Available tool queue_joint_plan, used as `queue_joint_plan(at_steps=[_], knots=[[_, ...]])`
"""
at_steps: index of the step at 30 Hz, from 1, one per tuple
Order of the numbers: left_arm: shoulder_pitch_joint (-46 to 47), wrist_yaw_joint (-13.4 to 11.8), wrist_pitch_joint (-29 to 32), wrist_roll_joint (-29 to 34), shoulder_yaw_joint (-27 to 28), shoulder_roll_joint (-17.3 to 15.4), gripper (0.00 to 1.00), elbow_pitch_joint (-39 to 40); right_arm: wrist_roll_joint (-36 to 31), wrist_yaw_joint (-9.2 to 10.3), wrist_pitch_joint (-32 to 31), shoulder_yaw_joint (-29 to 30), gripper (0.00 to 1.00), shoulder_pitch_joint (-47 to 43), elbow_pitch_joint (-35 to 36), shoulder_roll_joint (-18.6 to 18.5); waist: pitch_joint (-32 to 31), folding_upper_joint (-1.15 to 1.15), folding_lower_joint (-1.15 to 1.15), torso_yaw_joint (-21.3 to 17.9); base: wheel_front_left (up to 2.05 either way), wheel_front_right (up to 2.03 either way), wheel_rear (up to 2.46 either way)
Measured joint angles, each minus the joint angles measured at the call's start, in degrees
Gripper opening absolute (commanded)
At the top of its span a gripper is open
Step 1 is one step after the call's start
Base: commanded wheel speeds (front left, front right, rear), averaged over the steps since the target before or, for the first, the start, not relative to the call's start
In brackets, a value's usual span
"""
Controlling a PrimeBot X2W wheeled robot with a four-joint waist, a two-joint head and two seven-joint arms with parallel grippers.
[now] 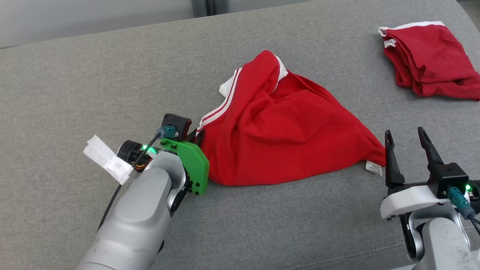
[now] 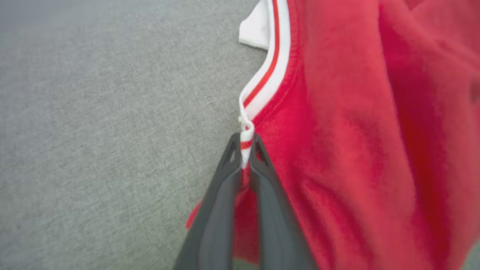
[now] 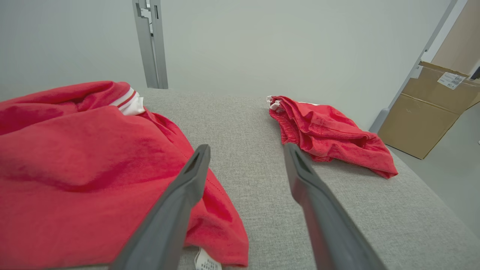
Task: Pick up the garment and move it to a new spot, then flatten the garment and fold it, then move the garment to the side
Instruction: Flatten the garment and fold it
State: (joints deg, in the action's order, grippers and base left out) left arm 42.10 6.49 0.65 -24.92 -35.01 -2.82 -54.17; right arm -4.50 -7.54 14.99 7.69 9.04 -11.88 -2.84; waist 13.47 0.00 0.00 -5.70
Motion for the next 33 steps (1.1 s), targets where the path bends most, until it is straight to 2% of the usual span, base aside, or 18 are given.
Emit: queue_joint_plan(at_steps=[7,10,14,18,24,26,29,33], knots=[[-0.6,-3.1,-11.3,-1.4,1.8,0.0,0.0,4.1,-0.1,0.0,0.0,2.6,1.0,-1.8,0.6,0.0,-1.9,0.0,0.0,2.9,0.0,0.0,0.0],[-2.9,-4.9,-13.6,-1.9,3.0,-0.4,0.0,7.5,-0.1,0.0,0.0,3.3,1.0,-2.8,0.8,0.0,-2.8,0.0,0.0,4.8,0.0,0.0,0.0],[-7.2,-7.7,-14.9,-2.3,4.9,-2.4,0.0,15.3,-0.1,0.0,0.1,4.3,1.0,-3.6,1.0,0.0,-4.1,0.0,0.0,7.7,0.0,0.0,0.0],[-14.0,-12.7,-15.1,-1.6,6.4,-5.9,0.0,28.1,-0.1,0.0,0.1,4.4,1.0,-4.0,1.0,0.0,-5.6,0.0,0.0,11.0,0.0,0.0,0.0],[-22.2,-22.1,-9.4,1.2,6.7,-8.9,0.0,45.1,0.3,0.0,0.1,3.5,1.0,-4.1,1.1,0.1,-7.0,0.0,0.0,12.9,0.0,0.0,0.0],[-23.7,-23.2,-7.4,1.5,5.9,-9.1,0.0,48.2,0.3,0.0,0.1,3.3,1.0,-4.1,1.0,0.0,-7.1,0.0,0.0,12.5,0.0,0.0,0.0],[-24.5,-23.3,-5.2,1.5,4.4,-8.8,0.0,49.8,0.3,0.0,0.1,3.2,1.0,-4.1,0.7,0.0,-6.9,0.0,0.0,11.5,0.0,0.0,0.0],[-23.3,-21.8,-4.8,-0.2,4.6,-7.9,0.0,45.1,0.2,0.0,0.1,2.7,1.0,-3.5,0.5,0.0,-6.1,0.0,0.0,9.3,0.0,0.0,0.0]])
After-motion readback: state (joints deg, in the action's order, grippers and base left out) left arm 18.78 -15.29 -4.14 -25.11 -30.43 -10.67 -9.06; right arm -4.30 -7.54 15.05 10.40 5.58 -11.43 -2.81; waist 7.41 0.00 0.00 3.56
